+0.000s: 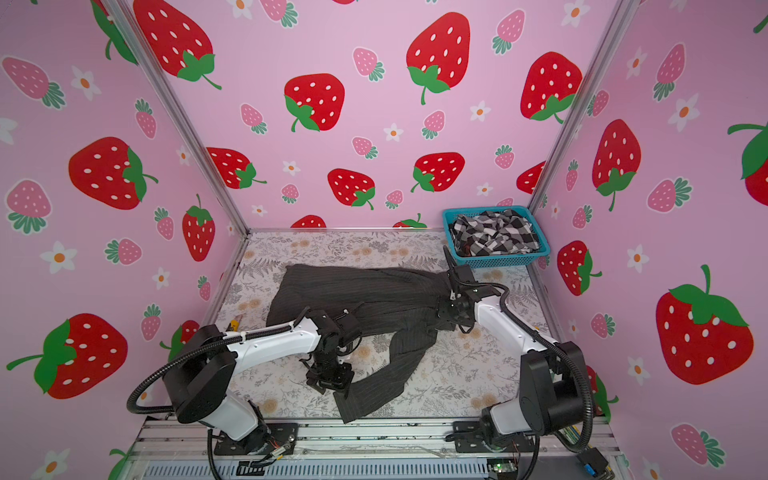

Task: Fold and stack the long sleeve shirts
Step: 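Grasp the near sleeve cuff with the left gripper while the right holds the collar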

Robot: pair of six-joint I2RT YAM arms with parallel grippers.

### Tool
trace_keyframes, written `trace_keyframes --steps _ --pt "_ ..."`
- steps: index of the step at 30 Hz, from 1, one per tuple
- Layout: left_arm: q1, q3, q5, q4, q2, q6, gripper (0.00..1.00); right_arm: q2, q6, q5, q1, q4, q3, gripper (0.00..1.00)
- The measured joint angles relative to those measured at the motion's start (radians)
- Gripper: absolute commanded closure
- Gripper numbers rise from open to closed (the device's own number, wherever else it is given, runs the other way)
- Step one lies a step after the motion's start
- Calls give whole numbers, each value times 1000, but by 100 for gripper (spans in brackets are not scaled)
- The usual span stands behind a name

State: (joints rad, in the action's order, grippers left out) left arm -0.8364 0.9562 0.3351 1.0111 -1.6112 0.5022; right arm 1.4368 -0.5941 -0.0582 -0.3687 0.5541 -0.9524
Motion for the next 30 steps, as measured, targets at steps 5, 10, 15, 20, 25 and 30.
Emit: trace_keyframes --steps 5,10,15,20,25,30 --pt "-27 0 -2 6 -3 16 35 1 2 -15 29 -24 0 32" --pt "-34 18 -40 13 -53 17 38 1 0 -33 36 -39 0 33" --pt "-33 62 -55 1 -141 -2 41 1 0 -38 37 -39 0 34" --pt "-33 64 -52 -6 -170 -8 49 0 0 -40 47 -38 -1 34" --pt "-33 73 -45 -11 -193 -7 60 -2 0 -45 66 -34 -21 35" --pt "-32 92 -43 0 -218 -1 85 -30 0 -51 83 -26 -51 35"
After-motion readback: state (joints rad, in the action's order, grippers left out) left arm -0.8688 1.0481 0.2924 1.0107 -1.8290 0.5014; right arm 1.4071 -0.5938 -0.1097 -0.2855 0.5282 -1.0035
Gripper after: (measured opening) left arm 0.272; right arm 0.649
